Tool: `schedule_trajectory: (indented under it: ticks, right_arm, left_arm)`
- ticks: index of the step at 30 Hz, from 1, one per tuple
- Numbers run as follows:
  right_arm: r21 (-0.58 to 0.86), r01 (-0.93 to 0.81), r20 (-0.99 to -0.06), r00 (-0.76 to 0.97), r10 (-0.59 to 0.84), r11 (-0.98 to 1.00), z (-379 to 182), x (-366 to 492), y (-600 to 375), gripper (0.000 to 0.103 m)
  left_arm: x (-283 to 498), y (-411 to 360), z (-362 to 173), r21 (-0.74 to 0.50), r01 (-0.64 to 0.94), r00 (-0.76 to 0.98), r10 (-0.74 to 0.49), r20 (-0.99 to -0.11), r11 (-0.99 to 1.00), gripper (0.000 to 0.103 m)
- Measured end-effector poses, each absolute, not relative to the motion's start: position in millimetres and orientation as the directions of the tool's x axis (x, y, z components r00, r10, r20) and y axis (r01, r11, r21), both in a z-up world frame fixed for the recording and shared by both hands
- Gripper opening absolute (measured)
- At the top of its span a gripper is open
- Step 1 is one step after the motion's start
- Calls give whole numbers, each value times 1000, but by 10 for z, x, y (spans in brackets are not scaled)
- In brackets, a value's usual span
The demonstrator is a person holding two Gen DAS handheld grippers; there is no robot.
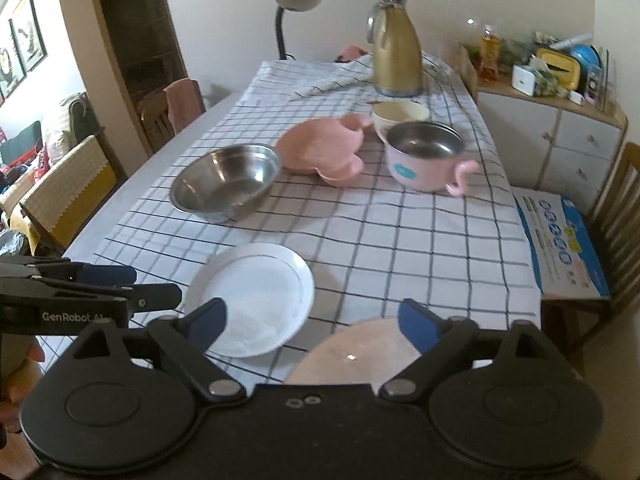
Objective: Organize plates and bowls
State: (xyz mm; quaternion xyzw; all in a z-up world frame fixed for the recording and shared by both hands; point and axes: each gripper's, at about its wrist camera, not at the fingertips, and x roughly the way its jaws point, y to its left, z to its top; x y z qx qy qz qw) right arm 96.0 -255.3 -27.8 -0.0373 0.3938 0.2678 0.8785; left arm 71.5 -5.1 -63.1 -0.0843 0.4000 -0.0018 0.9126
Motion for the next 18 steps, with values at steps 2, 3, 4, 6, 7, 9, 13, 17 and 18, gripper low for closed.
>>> schedule_trajectory:
  ticks: [2,3,4,6,7,9,13,17,18]
  right_arm:
    - [136,-509,-706,553,443,850,-264,970,-2476,101]
    - [133,-514,-707,550,445,847,-264,981,-2439,102]
    - [134,-518,-712,543,445,845,-270,1004,-2400,102]
    - [139,-519,-720,532,446,844,-287,1060,-2343,103]
    - [139,-514,-723,531,441,847,-300,1095,-2314,103]
    - [147,-506,-727,527,440,850,-327,1144,-2280,103]
    - [158,-490,-725,532,438,858,-363,1229,-2246,103]
    - [146,-478,-741,527,416,866,-458,1361,-2189,102]
    - [141,-478,-748,523,410,867,-488,1405,-2177,102]
  left_arm:
    - [698,3,-605,-155,-84,696,-53,-716,984,78]
    - [690,30,-599,-157,-92,698,-49,-714,983,78]
    - [696,53,-599,-161,-98,698,-47,-714,982,78]
    - [700,95,-600,-165,-118,702,-36,-711,979,78]
    - [702,113,-603,-163,-127,705,-27,-709,978,78]
    - [710,149,-604,-160,-138,707,-16,-707,977,78]
    - [766,201,-646,-154,-151,703,-4,-711,976,78]
    - [868,242,-749,-152,-163,683,1,-730,975,78]
    - [905,255,-788,-153,-166,673,-1,-739,974,78]
